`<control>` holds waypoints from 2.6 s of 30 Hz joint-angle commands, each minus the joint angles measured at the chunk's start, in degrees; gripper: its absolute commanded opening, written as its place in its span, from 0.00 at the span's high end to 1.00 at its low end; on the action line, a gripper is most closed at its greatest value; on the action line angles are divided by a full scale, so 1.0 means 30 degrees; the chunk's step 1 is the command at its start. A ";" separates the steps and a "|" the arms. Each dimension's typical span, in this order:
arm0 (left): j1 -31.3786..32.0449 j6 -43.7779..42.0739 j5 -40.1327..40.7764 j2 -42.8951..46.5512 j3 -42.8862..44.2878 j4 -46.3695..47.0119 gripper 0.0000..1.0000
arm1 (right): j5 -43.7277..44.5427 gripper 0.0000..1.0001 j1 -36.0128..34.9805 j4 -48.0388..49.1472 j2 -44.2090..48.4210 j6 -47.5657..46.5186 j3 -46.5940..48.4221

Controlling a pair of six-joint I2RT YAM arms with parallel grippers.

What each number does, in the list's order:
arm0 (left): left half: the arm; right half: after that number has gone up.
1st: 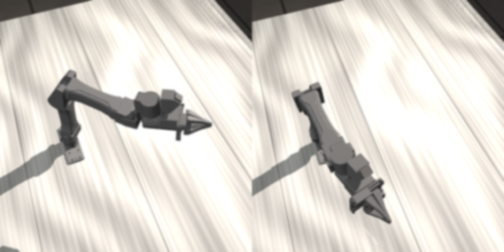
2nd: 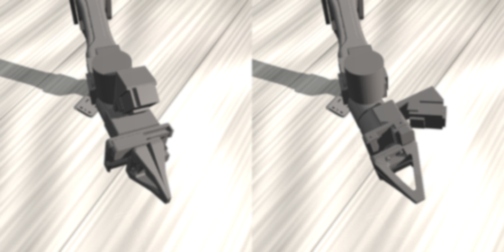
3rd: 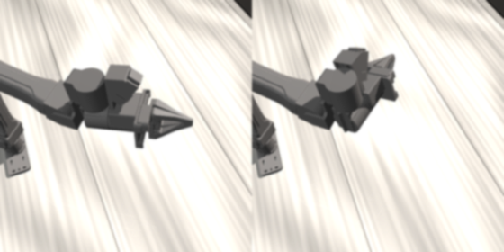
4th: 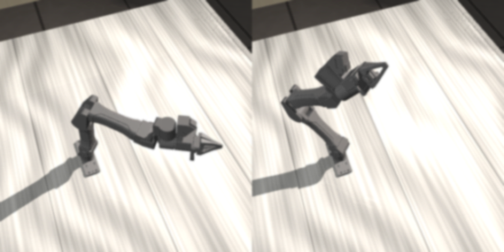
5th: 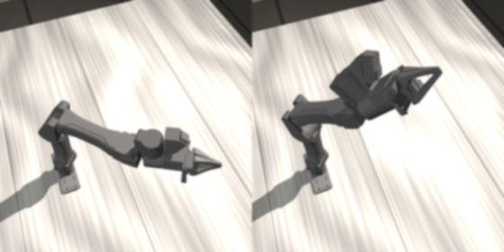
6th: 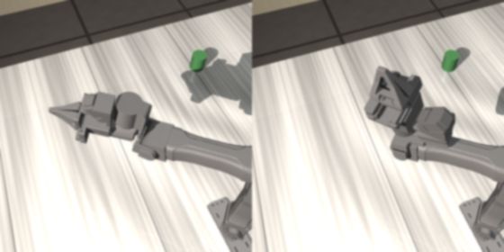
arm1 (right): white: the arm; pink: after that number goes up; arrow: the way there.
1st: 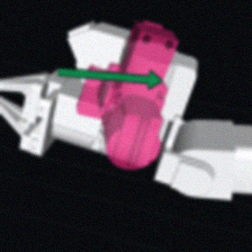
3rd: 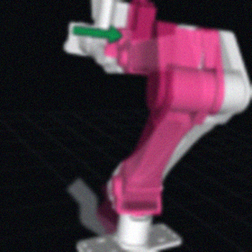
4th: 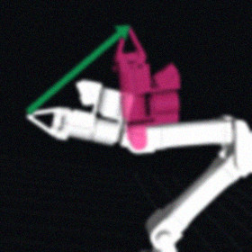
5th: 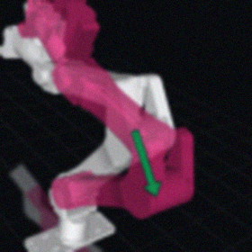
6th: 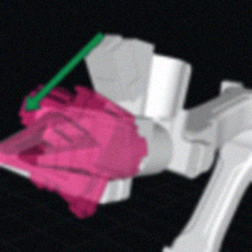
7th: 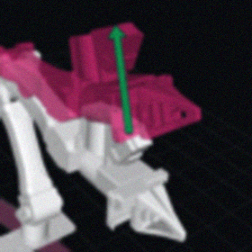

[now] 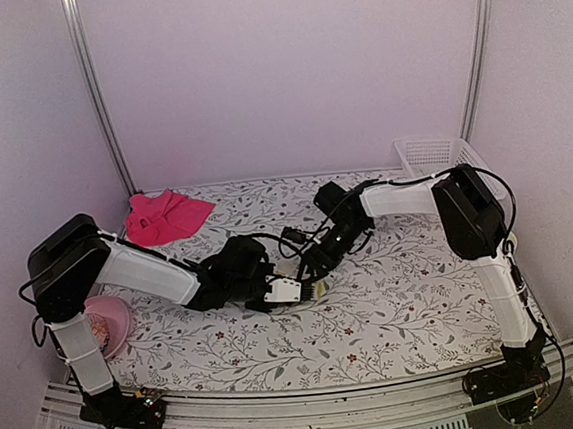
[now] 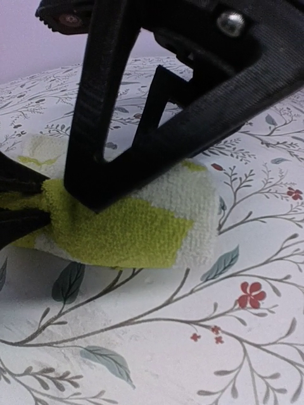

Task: Roll the towels
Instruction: Pick up the towel from the center of the board, then place the towel in the bin.

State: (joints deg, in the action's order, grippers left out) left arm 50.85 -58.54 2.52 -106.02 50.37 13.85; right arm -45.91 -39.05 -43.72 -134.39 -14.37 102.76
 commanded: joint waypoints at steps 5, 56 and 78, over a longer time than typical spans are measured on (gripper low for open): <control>0.0132 -0.0231 -0.0044 -0.0842 0.0511 -0.1510 0.90 | -0.0343 0.41 -0.0300 -0.1940 -0.2032 -0.0066 0.1486; -0.7778 0.3602 -1.0694 0.6872 -0.1875 -1.1669 0.03 | 0.2620 0.98 1.5026 0.3570 0.8881 0.4049 -0.2734; -0.7811 0.3285 -1.1222 0.7518 -0.2844 -1.1128 0.03 | 0.1700 0.97 1.7037 -0.0736 0.1013 0.2104 0.1549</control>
State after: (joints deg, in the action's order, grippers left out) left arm 28.10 -48.18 -30.65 -84.77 42.65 -20.47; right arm -36.97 12.27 -42.89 -129.95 -7.09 103.61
